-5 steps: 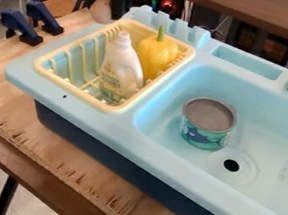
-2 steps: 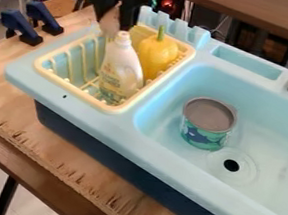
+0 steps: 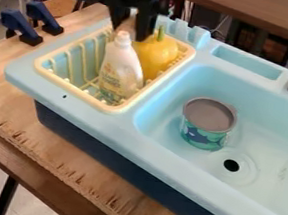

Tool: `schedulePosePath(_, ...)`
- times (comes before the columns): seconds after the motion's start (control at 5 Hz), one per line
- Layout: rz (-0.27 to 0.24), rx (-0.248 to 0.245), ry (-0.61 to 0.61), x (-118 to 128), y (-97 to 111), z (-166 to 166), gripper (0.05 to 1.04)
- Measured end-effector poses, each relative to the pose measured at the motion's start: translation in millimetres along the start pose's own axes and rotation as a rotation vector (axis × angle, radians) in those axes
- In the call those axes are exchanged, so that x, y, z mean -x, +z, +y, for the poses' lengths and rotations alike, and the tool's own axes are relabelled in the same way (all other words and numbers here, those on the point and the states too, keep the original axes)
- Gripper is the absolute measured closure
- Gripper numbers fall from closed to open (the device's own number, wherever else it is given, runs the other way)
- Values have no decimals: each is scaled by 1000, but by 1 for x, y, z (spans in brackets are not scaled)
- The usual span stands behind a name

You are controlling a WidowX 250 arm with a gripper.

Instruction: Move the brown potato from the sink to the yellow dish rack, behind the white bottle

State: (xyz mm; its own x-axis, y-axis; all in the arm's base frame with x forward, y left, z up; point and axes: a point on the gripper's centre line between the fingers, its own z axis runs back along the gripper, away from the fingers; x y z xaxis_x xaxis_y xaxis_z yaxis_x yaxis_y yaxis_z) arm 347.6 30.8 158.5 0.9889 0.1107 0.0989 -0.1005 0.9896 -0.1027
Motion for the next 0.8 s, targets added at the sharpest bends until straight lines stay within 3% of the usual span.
schedulePosePath(0.4,40,7,62,11,-13,11,541)
schedulePosePath(0.6,44,7,57,11,-14,12,447)
schedulePosePath(0.8,65,21,34,15,-14,10,156)
